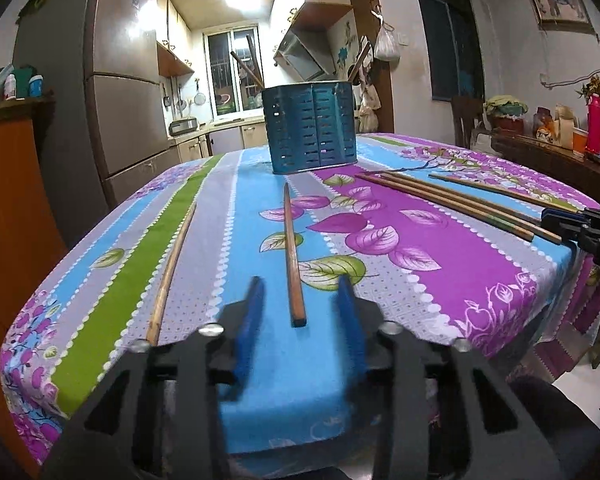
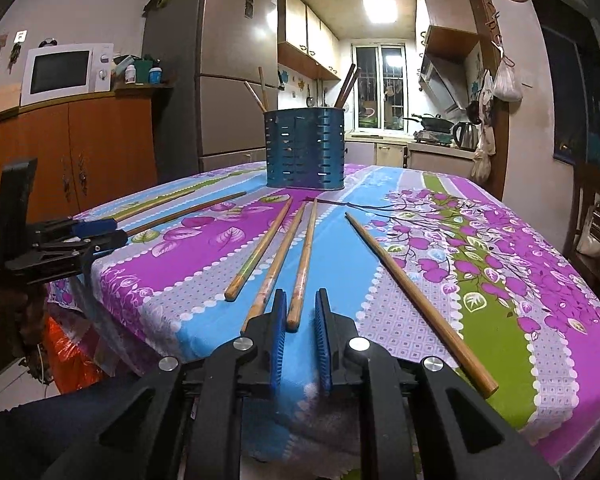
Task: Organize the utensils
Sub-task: 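Move both open tools back down to the chopsticks on the table, then close the right tool on a chopstick while the left tool grasps another, then carry the right tool's chopstick into the blue holder while the left tool inserts its own, then open both tools to release the chopsticks inside the blue holder, then move both open tools down to the chopsticks lying on the tablecloth, then close the right tool on a chopstick while the left tool grasps another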
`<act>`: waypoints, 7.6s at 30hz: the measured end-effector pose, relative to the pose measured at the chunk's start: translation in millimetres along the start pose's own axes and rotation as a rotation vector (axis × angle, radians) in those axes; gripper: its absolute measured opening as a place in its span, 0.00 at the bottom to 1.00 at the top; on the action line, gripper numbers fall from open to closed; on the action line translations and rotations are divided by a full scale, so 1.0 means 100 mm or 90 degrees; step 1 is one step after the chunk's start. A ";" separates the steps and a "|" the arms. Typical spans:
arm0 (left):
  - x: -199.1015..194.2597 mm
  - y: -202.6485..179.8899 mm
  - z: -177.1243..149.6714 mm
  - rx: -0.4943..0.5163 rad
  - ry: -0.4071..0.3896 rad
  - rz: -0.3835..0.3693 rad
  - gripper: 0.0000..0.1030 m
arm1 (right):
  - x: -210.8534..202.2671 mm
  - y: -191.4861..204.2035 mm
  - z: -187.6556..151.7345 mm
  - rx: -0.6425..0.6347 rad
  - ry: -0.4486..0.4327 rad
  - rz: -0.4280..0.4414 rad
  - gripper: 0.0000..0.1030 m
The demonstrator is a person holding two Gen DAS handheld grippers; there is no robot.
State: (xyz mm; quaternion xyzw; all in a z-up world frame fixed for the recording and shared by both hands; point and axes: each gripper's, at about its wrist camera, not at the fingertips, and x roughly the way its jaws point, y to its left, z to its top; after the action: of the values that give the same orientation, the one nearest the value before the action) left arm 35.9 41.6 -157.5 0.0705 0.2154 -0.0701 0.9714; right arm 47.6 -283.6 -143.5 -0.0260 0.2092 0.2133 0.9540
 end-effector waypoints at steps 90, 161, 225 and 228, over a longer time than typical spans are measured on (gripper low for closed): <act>-0.01 0.27 3.15 -0.009 -0.158 -0.053 0.05 | 0.28 -0.23 3.78 -0.073 -0.012 0.044 0.07; -0.23 0.82 1.38 -0.070 -0.083 0.073 0.61 | -0.40 0.12 0.27 0.054 0.016 0.063 0.17; -0.16 0.65 -0.20 -0.045 -0.013 0.077 0.06 | -0.06 0.17 -0.05 0.025 -0.019 -0.003 0.07; -0.16 0.64 -0.19 -0.046 -0.011 0.071 0.05 | -0.07 0.16 -0.05 0.036 -0.020 -0.002 0.07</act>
State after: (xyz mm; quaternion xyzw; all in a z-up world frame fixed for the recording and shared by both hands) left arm 24.3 109.1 -160.6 0.0470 0.2051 -0.0084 0.9776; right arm 33.4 -273.0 -144.7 0.0038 0.2003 0.2061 0.9578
